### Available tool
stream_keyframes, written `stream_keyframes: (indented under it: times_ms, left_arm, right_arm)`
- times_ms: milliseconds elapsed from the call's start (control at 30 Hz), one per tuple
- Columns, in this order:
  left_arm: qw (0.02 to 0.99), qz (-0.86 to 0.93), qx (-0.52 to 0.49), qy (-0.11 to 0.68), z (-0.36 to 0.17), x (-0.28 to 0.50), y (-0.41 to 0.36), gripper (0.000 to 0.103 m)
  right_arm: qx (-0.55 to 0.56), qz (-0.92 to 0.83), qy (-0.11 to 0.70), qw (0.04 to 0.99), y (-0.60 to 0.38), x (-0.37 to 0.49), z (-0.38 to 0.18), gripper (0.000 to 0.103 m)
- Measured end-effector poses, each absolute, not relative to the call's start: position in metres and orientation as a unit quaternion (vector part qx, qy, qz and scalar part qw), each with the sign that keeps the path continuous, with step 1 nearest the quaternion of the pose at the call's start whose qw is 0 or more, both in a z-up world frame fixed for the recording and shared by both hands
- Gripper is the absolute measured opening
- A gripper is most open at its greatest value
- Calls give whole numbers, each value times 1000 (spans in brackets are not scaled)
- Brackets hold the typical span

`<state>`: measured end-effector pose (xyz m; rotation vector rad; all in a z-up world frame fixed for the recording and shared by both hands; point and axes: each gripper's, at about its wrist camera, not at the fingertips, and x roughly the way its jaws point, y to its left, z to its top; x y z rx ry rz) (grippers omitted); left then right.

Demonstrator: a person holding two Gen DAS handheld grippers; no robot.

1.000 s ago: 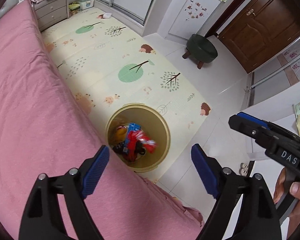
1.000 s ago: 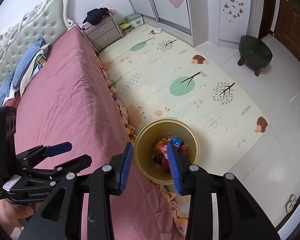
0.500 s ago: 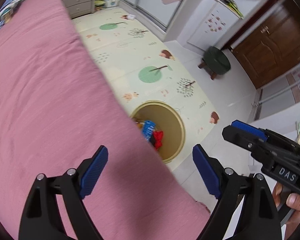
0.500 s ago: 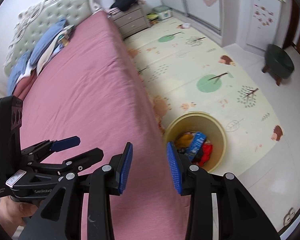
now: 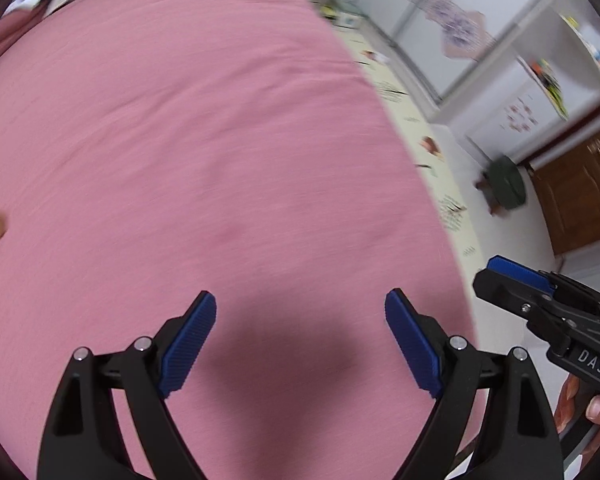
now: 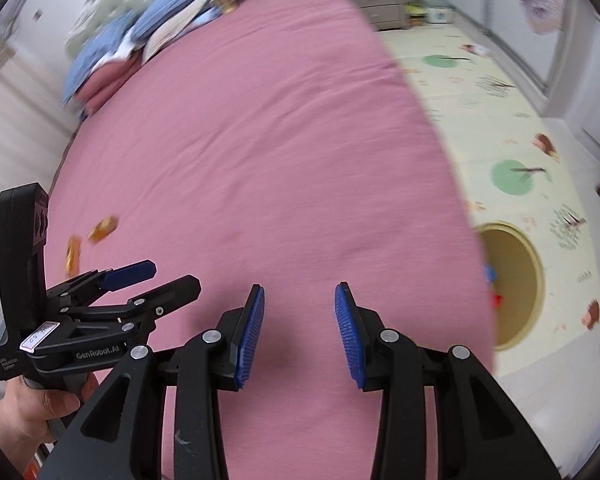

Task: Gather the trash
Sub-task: 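Move both tools back over the bed toward the gold packets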

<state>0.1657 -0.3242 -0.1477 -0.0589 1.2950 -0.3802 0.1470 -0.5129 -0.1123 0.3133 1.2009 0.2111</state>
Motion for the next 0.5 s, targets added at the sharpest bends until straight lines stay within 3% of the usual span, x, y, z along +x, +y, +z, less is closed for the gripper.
stream_keyframes:
  times_ms: [367,500]
  left_arm:
    - [796,-52,-82,597,-160,164,-128,86]
    - [800,-13,-102,591,-163,167,-63,86]
  right_arm:
    - [73,216,578,784,-332,185,-115,37]
    - [46,250,581,773,-275,200,-118,43]
